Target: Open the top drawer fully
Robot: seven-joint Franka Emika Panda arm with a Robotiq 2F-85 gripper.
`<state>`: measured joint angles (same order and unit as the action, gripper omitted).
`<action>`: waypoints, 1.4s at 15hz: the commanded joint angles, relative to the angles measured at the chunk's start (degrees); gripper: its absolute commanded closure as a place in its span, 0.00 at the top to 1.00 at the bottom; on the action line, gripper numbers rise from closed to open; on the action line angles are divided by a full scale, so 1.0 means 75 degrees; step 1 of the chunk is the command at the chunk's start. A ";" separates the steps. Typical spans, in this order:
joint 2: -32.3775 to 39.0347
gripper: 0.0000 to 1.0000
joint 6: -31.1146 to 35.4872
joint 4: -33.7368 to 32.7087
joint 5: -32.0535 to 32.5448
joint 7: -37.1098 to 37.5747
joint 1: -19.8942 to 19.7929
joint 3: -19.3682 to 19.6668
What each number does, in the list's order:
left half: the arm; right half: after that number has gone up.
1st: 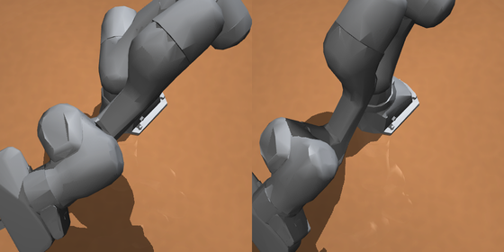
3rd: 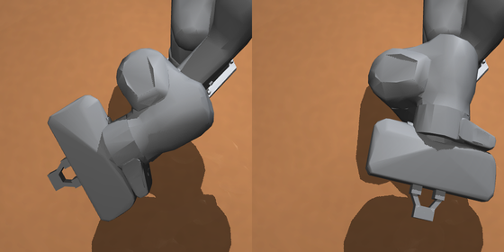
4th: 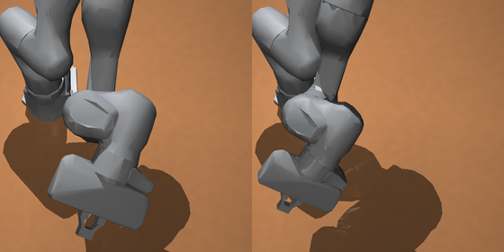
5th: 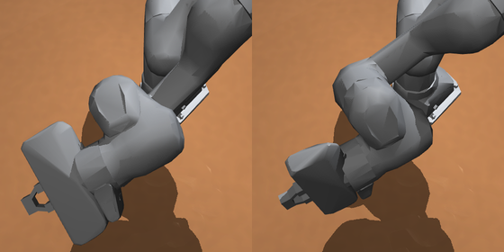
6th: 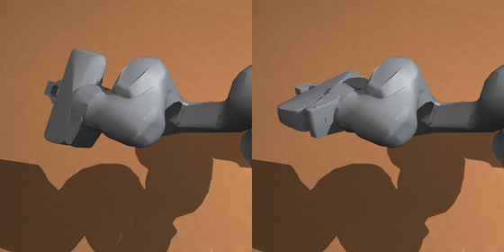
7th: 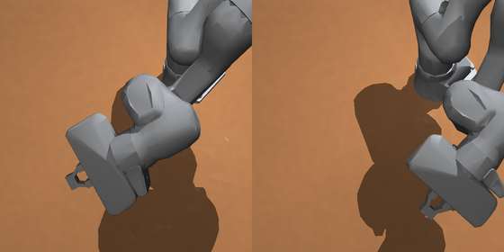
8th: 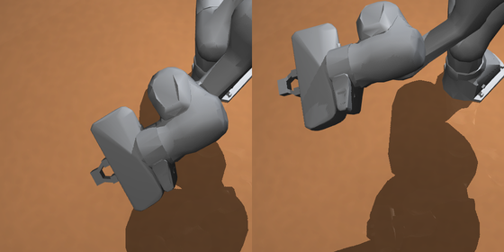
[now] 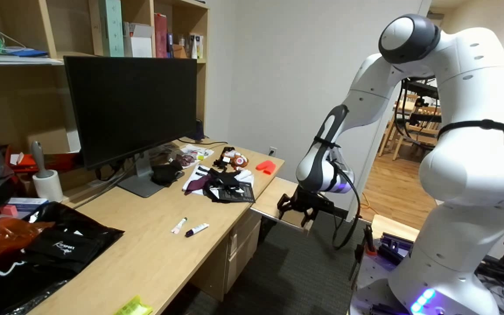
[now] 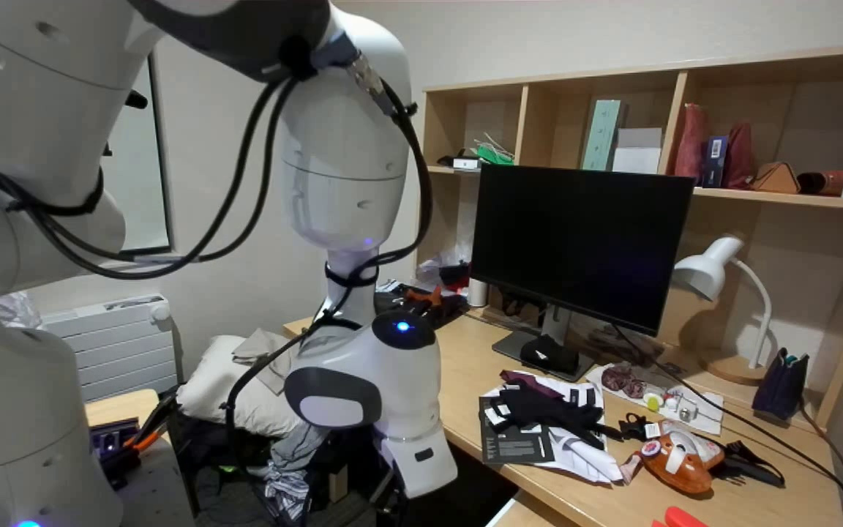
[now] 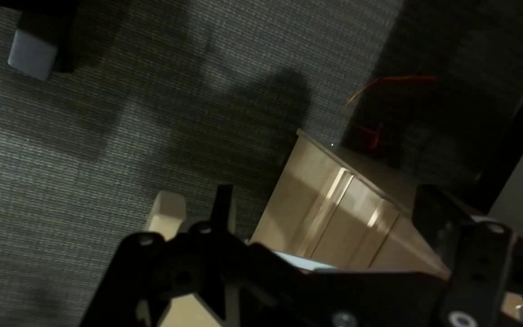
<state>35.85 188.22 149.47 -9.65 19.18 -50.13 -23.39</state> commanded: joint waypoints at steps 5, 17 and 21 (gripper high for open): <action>-0.2120 1.00 -0.3914 -0.0996 -0.0226 -0.2110 0.0065 -0.0288; -0.4184 1.00 -0.5427 -0.1133 0.0538 -0.6522 0.3240 0.3463; -0.4107 1.00 -0.5377 -0.1239 0.0471 -0.6778 0.3805 0.4082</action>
<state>5.05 148.04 140.23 -5.71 -31.50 -24.59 4.30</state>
